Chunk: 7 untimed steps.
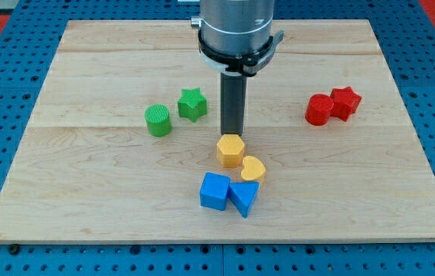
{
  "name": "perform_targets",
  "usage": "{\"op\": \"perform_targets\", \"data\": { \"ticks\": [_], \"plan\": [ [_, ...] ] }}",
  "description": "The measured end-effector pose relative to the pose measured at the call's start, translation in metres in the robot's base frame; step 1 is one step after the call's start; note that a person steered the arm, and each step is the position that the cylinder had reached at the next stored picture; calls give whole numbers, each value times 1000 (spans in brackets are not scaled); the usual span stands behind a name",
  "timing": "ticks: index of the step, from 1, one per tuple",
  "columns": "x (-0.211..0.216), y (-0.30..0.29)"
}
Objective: Slide the green circle slightly left
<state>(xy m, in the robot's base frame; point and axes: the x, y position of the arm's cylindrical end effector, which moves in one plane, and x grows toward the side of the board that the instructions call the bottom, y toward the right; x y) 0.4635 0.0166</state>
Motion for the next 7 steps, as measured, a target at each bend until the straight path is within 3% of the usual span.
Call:
{"op": "perform_targets", "data": {
  "ticks": [5,7],
  "plan": [
    [34,0],
    [-50,-17]
  ]
}}
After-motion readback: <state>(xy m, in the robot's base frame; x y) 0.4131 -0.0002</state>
